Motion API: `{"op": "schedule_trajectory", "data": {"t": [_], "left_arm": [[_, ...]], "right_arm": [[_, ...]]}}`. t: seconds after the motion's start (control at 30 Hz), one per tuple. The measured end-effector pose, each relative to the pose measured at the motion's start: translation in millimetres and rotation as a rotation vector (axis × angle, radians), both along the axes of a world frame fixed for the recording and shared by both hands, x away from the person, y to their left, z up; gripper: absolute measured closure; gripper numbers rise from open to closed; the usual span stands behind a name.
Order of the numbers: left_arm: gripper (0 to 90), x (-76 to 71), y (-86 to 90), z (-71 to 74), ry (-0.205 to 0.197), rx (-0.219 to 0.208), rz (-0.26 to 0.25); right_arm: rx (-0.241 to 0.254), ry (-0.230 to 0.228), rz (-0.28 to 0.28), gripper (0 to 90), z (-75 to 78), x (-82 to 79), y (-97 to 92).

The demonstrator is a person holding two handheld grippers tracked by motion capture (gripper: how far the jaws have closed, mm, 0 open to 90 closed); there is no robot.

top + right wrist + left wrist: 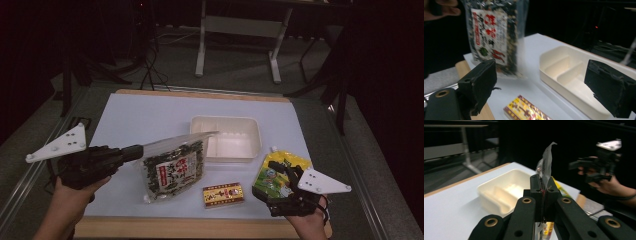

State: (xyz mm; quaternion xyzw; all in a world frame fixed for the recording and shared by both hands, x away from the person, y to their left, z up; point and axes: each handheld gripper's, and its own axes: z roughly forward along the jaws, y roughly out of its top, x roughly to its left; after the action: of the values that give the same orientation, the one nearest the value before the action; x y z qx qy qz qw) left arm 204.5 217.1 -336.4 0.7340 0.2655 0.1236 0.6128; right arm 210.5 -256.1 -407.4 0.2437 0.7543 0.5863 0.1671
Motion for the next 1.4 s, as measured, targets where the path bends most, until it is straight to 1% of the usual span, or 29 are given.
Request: {"op": "schedule_trajectory", "data": {"t": [0.03,0.1,0.13,0.2,0.23,0.27,0.33,0.37,0.4,0.5,0.57,0.67,0.7,0.73,0.77,0.8,0.83,0.87,0.9,0.97,1.0,1.03,1.07,1.1,1.13,1.17,1.23,1.3,1.4], "left_arm": [[89.2,1.7,-6.1,2.0,-0.014,0.000,-0.020],[89.2,5.4,-12.2,3.0,-0.009,-0.014,-0.049],[89.2,7.2,-15.7,3.4,-0.012,-0.012,-0.052],[89.2,11.8,-22.8,3.9,-0.002,-0.021,-0.074],[89.2,13.5,-26.4,4.2,-0.008,-0.022,-0.075],[89.2,15.0,-30.5,4.7,-0.006,-0.028,-0.091],[89.2,17.2,-37.7,5.1,-0.022,-0.041,-0.115],[89.2,19.2,-42.3,5.4,-0.026,-0.049,-0.146],[89.1,19.5,-44.5,5.3,-0.034,-0.056,-0.151],[89.2,21.1,-51.5,6.7,-0.050,-0.071,-0.176],[89.2,22.5,-56.3,8.4,-0.056,-0.073,-0.189],[89.2,25.1,-62.1,8.1,-0.062,-0.095,-0.206],[89.2,25.3,-63.9,7.1,-0.067,-0.107,-0.212],[89.2,25.9,-65.8,6.2,-0.072,-0.107,-0.218],[89.2,26.2,-67.6,5.4,-0.077,-0.109,-0.217],[89.2,26.8,-68.8,4.4,-0.077,-0.122,-0.224],[89.2,27.6,-70.3,4.0,-0.077,-0.123,-0.224],[89.2,28.0,-71.5,3.5,-0.084,-0.122,-0.217],[89.2,29.3,-72.0,3.0,-0.079,-0.128,-0.228],[89.2,30.7,-73.8,2.0,-0.076,-0.128,-0.222],[89.2,31.5,-74.0,1.4,-0.071,-0.128,-0.228],[89.2,31.8,-73.7,0.9,-0.070,-0.132,-0.221],[89.2,32.7,-73.2,0.7,-0.065,-0.132,-0.229],[89.2,32.7,-72.7,0.4,-0.070,-0.130,-0.226],[89.2,33.3,-72.1,-0.4,-0.064,-0.137,-0.229],[89.2,34.0,-71.9,-0.8,-0.061,-0.135,-0.236],[89.1,34.6,-71.5,-2.2,-0.063,-0.148,-0.234],[89.1,34.5,-70.8,-2.3,-0.069,-0.150,-0.232],[89.0,36.0,-69.7,-1.8,-0.063,-0.142,-0.238]], "right_arm": [[0.011,0.002,0.018,10.6,4.4,2.2,1.2],[0.018,0.005,0.070,10.0,13.5,8.0,5.0],[0.016,0.007,0.075,10.0,15.9,10.2,6.7],[0.007,0.011,0.082,10.1,21.7,16.5,11.2],[0.009,0.010,0.093,10.3,23.0,18.2,12.4],[0.009,0.014,0.096,10.4,24.4,20.4,14.2],[0.021,0.012,0.112,12.9,25.8,24.9,16.6],[0.025,0.013,0.119,12.9,26.4,27.0,17.9],[0.034,0.009,0.141,12.9,27.0,29.9,19.7],[0.020,0.005,0.149,12.9,28.2,34.5,23.1],[0.024,0.005,0.163,13.0,29.0,38.6,24.6],[0.026,0.012,0.209,14.6,29.8,43.1,27.4],[0.029,0.010,0.224,17.7,29.3,44.1,28.2],[0.031,0.022,0.256,19.5,28.4,45.7,28.8],[0.039,0.027,0.268,20.1,27.1,47.4,29.1],[0.047,0.039,0.291,23.5,25.8,48.8,29.2],[0.051,0.055,0.307,24.3,24.4,50.2,29.5],[0.054,0.059,0.310,27.7,22.9,51.2,30.1],[0.056,0.073,0.331,31.2,21.6,52.3,30.5],[0.053,0.083,0.336,34.9,19.5,54.1,31.7],[0.056,0.097,0.347,38.8,18.6,55.7,32.1],[0.047,0.091,0.343,43.6,17.7,56.8,31.7],[0.051,0.100,0.360,46.9,17.0,58.3,31.3],[0.054,0.105,0.367,51.6,16.5,59.7,30.3],[0.057,0.106,0.376,53.4,16.4,60.6,29.4],[0.062,0.116,0.404,55.1,16.3,61.8,28.7],[0.061,0.113,0.416,57.7,17.0,61.0,28.8],[0.051,0.112,0.443,60.4,18.1,59.9,29.9],[0.044,0.130,0.509,69.0,19.5,59.4,31.2]]}}
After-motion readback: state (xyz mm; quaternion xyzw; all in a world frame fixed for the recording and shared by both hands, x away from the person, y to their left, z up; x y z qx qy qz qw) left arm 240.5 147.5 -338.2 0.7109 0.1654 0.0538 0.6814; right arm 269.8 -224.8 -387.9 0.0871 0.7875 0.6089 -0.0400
